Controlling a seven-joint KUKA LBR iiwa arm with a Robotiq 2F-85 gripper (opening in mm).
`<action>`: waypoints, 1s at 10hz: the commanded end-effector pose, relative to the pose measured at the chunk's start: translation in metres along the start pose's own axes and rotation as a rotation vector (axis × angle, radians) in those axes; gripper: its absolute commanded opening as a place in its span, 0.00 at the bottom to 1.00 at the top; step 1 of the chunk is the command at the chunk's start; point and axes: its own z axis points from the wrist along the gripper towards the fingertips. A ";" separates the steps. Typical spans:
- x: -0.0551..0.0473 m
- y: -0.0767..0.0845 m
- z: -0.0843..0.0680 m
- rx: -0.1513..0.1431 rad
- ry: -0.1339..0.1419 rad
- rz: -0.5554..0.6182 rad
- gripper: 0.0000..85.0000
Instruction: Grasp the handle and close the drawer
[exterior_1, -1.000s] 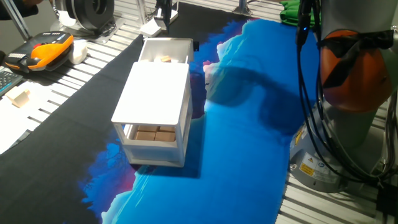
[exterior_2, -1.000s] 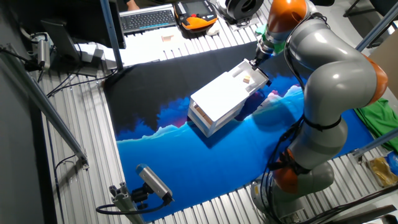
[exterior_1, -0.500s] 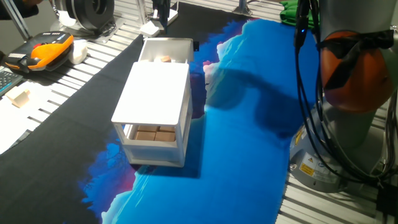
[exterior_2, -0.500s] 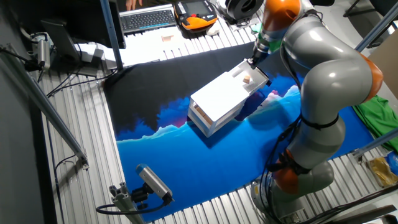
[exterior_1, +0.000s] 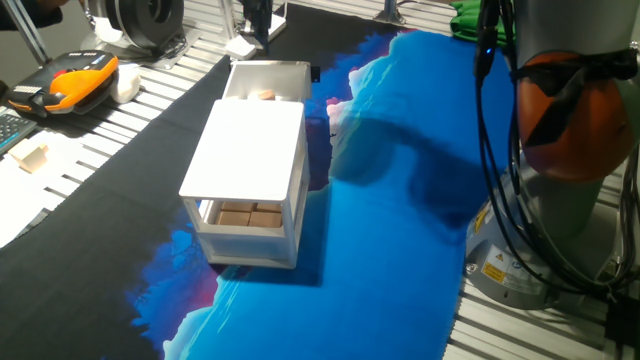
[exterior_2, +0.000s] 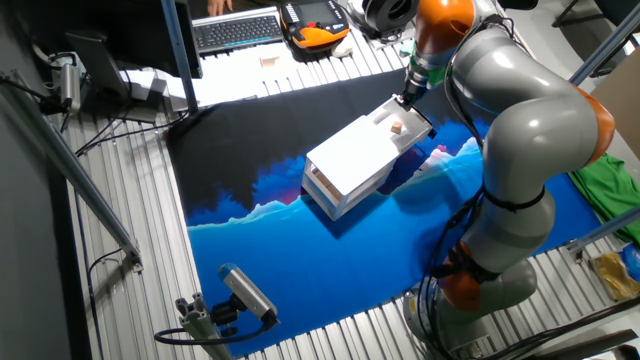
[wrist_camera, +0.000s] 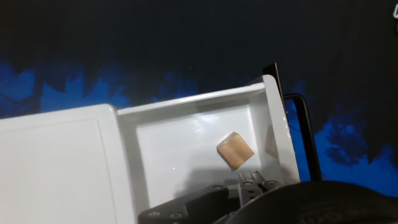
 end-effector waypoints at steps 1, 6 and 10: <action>0.000 0.000 0.000 0.007 -0.001 0.003 0.00; 0.000 0.000 0.000 0.009 -0.020 0.013 0.00; 0.000 0.000 0.000 0.012 -0.037 0.055 0.00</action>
